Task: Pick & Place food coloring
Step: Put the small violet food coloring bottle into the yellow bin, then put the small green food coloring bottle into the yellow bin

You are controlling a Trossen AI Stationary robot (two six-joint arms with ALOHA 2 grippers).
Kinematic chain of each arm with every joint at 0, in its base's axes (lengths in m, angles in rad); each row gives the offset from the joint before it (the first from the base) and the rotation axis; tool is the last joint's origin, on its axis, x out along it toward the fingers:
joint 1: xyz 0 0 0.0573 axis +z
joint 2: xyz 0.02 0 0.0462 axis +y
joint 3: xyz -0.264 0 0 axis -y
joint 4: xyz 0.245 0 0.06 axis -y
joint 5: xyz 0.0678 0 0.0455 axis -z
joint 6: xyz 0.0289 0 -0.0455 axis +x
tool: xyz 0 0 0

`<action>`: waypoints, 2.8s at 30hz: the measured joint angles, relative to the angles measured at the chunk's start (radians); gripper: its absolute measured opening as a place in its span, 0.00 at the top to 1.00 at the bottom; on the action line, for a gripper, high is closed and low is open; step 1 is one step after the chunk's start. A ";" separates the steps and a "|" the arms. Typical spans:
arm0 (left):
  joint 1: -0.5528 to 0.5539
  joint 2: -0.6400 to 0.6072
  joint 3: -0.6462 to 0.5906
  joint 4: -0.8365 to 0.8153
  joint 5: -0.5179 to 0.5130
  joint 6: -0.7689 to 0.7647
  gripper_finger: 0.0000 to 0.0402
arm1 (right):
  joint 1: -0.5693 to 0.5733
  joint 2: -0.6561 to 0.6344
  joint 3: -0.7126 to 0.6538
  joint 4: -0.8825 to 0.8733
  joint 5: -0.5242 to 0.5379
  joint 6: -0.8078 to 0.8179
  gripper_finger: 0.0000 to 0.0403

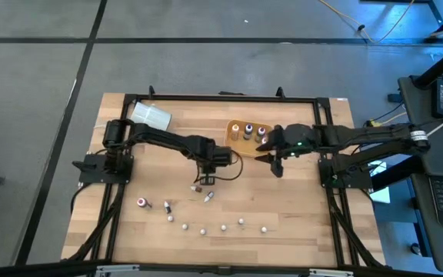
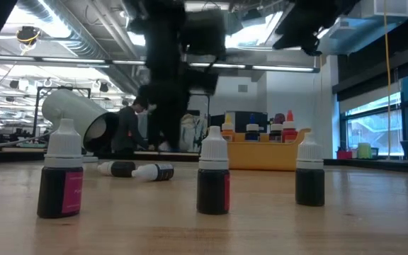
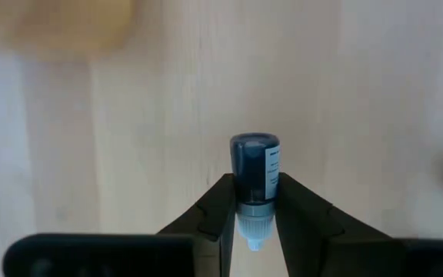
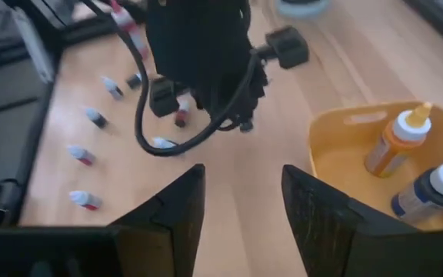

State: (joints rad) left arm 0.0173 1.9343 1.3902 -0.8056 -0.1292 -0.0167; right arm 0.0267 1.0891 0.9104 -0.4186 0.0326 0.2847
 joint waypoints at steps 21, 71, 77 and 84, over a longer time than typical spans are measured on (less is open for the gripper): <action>0.149 0.097 0.255 0.354 0.034 0.067 0.83 | 0.097 -0.177 0.000 -0.040 0.082 0.076 0.57; 0.125 -0.063 0.253 0.382 0.096 0.044 0.77 | 0.354 -0.015 0.128 -0.198 0.124 0.028 0.57; 0.080 -0.082 0.253 0.335 0.099 0.073 0.77 | 0.470 0.184 0.237 -0.368 0.093 0.167 0.57; 0.045 -0.081 0.253 0.209 0.097 0.073 0.77 | 0.587 0.369 0.249 -0.387 0.071 0.240 0.57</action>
State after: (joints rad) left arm 0.0624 1.8534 1.6428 -0.5969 -0.0322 0.0558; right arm 0.6137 1.4586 1.1599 -0.8060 0.1033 0.5243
